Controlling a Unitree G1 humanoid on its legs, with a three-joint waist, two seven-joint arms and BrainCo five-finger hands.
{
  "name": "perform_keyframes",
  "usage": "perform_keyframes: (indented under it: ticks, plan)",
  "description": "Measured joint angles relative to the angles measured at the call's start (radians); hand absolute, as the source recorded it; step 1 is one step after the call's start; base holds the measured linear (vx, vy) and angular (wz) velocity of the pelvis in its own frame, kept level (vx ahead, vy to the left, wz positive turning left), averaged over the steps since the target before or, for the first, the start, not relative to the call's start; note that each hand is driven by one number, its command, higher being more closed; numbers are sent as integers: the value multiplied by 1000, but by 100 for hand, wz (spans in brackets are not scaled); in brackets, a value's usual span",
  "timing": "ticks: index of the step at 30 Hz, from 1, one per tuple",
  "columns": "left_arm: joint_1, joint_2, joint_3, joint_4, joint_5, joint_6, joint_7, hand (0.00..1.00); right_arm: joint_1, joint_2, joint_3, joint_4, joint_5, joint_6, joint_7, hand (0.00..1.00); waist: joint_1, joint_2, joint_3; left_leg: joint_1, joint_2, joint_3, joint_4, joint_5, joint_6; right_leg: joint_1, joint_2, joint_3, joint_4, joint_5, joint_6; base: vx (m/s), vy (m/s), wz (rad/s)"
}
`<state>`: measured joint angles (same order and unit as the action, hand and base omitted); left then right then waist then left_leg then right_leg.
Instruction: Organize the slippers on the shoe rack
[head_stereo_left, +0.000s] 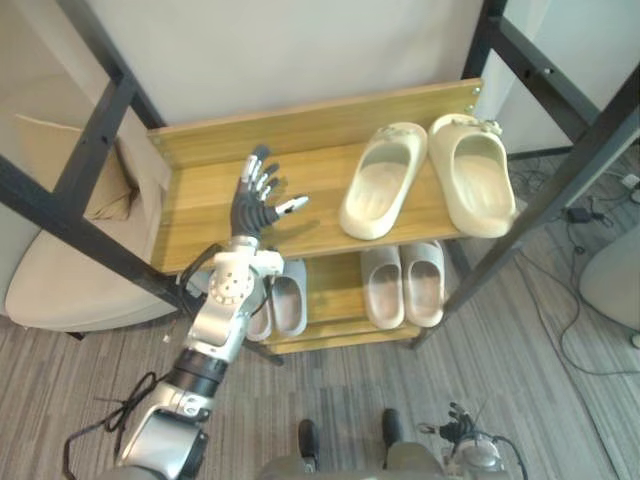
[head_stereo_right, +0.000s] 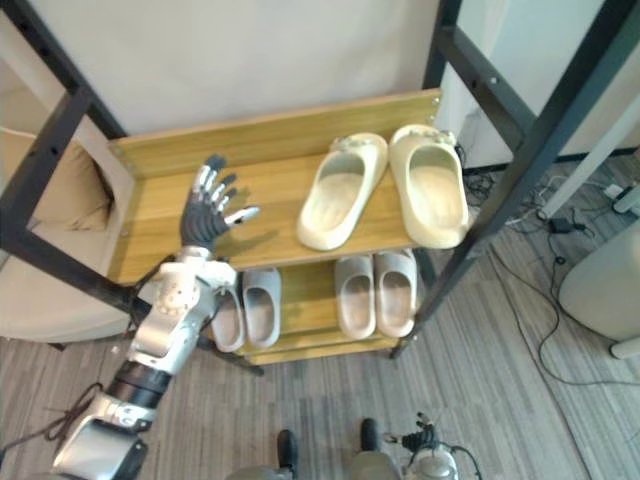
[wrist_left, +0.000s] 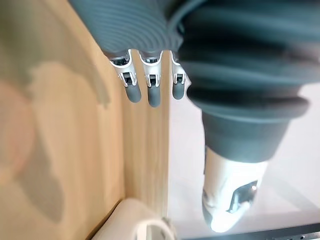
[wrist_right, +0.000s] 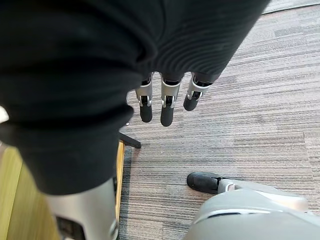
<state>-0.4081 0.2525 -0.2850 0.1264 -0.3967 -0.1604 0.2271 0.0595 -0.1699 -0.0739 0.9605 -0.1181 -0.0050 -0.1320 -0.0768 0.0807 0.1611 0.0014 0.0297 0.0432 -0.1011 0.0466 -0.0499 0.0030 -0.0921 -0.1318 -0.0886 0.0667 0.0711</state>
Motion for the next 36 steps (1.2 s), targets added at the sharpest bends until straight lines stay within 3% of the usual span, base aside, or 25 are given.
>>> perform_keyframes:
  ticks: [18,36]
  plan:
    - [-34,-80,-229,-30,-50,13,-68,0,-5,-2,15,2,0,6,-3,0,-3,-4,-3,0,-2,7,0,0,0,-4,-1,6,0,-6,1,0,0,0]
    - [-119,-122,-290,47,-87,8,-54,0,-24,-6,39,2,2,10,-9,0,-18,-3,-3,0,-2,31,-1,-3,-1,-15,-1,27,-7,-3,2,-1,0,-3]
